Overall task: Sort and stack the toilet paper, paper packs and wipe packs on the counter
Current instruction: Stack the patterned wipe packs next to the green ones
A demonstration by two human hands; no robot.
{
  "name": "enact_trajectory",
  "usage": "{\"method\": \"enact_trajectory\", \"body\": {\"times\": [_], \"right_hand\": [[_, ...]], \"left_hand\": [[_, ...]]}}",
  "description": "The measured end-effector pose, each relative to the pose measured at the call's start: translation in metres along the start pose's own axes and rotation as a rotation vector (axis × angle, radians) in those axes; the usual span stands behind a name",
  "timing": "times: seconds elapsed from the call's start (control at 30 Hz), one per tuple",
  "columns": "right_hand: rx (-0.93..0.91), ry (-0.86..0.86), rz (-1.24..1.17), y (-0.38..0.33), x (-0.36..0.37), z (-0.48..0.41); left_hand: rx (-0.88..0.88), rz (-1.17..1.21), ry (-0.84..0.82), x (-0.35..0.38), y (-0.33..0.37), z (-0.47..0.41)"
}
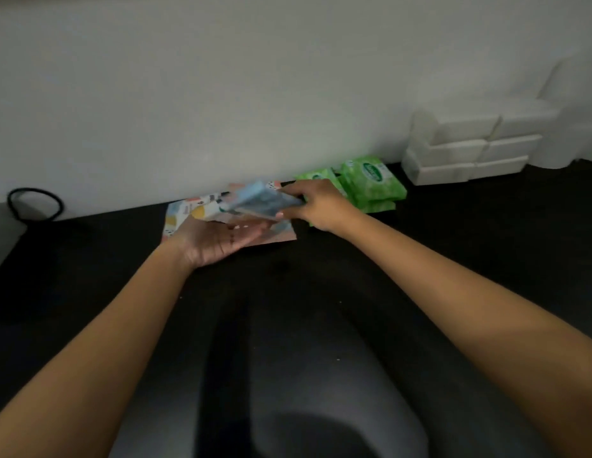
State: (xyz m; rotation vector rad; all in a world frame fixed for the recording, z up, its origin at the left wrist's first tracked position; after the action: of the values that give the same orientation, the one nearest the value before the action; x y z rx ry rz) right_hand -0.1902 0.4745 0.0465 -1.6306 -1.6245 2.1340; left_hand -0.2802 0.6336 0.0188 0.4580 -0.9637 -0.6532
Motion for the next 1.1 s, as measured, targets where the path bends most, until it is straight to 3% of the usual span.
{"method": "enact_trajectory", "body": {"times": [0.17,0.23,0.33,0.4,0.6,0.73,0.97,1.1], "right_hand": [[0.059,-0.036,0.09,-0.008,0.024,-0.031],[0.201,-0.033,-0.127,-0.006,0.031,-0.042],[0.42,-0.088,-0.697,0.0,0.046,-0.059],[0.482,-0.025,-0.774,0.006,0.05,-0.07],[0.523,0.089,-0.503,0.026,0.056,-0.097],[0.52,0.119,-0.299,0.041,0.067,-0.109],[0.524,0.101,-0.131,0.048,0.081,-0.119],[0.598,0.066,-0.196,0.047,0.085,-0.119]], "left_hand": [[0.202,-0.209,0.253,-0.025,0.023,-0.002],[0.23,-0.218,0.25,-0.031,0.029,-0.01],[0.275,-0.228,0.24,-0.034,0.035,-0.023],[0.303,-0.235,0.213,-0.033,0.037,-0.033],[0.355,-0.629,0.359,-0.034,0.045,-0.06],[0.31,-0.738,0.362,-0.035,0.044,-0.077],[0.262,-1.026,0.458,-0.041,0.045,-0.091],[0.305,-1.27,0.487,-0.039,0.048,-0.091]]}}
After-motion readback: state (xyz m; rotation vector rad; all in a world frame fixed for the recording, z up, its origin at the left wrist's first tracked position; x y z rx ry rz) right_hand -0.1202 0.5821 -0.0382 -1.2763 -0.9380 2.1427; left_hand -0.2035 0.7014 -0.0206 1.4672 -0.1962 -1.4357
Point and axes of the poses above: each hand's wrist, its own z-axis away from the middle knuckle, its own x-axis out of the palm, y = z × x, the point moved 2 cm from there along -z, towards the middle knuckle, and after that the axes turned 2 degrees about z, right-handed, at the moved point
